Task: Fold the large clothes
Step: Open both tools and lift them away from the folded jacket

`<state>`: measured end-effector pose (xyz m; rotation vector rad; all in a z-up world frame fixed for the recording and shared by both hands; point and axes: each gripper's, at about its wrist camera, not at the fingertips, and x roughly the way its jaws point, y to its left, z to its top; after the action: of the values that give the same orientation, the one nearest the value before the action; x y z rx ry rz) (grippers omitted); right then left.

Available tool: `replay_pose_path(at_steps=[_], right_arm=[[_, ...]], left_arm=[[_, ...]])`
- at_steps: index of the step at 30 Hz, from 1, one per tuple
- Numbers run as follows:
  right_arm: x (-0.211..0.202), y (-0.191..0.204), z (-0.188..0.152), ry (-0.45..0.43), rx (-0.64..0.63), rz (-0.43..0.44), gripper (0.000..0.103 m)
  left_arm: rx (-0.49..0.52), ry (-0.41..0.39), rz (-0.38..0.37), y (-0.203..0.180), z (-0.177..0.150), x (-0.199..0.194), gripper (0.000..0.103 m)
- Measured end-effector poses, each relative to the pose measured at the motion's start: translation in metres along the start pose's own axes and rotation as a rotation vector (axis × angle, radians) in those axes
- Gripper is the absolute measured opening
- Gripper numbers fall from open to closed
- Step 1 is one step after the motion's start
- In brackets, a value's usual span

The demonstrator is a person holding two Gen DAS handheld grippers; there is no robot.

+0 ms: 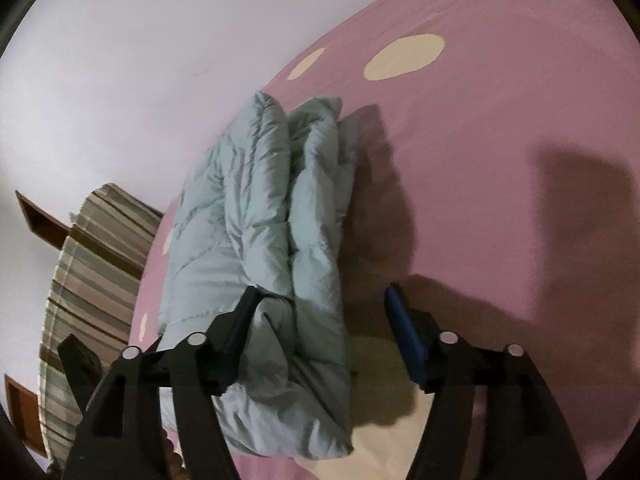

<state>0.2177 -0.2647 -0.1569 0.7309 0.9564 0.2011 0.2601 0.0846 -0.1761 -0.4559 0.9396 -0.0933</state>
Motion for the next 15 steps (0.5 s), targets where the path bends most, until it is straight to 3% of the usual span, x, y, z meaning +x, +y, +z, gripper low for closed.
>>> replay_pose_path(at_steps=[4, 12, 15], right_arm=[[-0.013, 0.006, -0.002, -0.024, -0.016, -0.042, 0.065], [-0.054, 0.034, -0.011, -0.110, -0.128, -0.181, 0.065], [-0.070, 0.046, -0.018, -0.145, -0.176, -0.224, 0.073]], left_arm=[[0.040, -0.019, 0.036, -0.006, 0.000, -0.009, 0.092], [0.166, -0.129, 0.106, -0.034, -0.014, -0.060, 0.092], [0.197, -0.175, 0.135, -0.045, -0.020, -0.084, 0.092]])
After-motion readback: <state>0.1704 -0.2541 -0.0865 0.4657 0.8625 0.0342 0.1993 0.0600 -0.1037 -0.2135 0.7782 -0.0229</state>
